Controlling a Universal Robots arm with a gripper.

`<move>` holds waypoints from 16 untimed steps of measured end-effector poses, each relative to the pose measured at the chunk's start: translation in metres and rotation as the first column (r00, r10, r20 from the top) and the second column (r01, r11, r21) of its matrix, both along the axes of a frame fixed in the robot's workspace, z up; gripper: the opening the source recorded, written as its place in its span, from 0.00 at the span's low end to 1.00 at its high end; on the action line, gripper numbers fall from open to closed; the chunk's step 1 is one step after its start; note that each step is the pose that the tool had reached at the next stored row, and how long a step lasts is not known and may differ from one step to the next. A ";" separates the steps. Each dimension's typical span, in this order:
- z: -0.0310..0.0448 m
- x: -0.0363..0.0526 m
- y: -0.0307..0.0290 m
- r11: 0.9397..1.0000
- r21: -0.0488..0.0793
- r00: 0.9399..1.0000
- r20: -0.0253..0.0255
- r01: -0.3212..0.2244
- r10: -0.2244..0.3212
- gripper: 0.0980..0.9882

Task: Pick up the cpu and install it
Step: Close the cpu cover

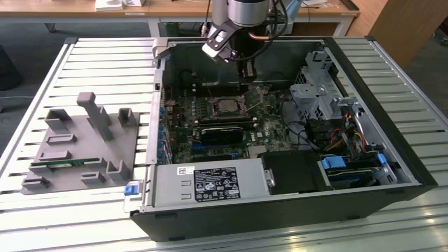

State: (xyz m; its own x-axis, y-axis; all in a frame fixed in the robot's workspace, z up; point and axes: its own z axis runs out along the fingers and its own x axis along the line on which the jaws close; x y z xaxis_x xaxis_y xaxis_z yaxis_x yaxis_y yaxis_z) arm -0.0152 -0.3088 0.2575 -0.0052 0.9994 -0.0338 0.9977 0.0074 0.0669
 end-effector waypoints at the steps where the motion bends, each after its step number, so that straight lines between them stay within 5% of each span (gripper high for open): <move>1: 0.0000 0.0012 0.0000 1.000 0.000 1.000 0.000 0.000 0.000 0.01; 16: 0.0000 0.0150 0.0000 1.000 0.000 1.000 0.000 0.000 0.000 0.01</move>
State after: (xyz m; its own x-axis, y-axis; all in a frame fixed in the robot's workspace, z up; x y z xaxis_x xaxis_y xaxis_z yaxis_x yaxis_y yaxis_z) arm -0.0002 -0.3088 0.2576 -0.0051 0.9994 -0.0338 0.9977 0.0074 0.0669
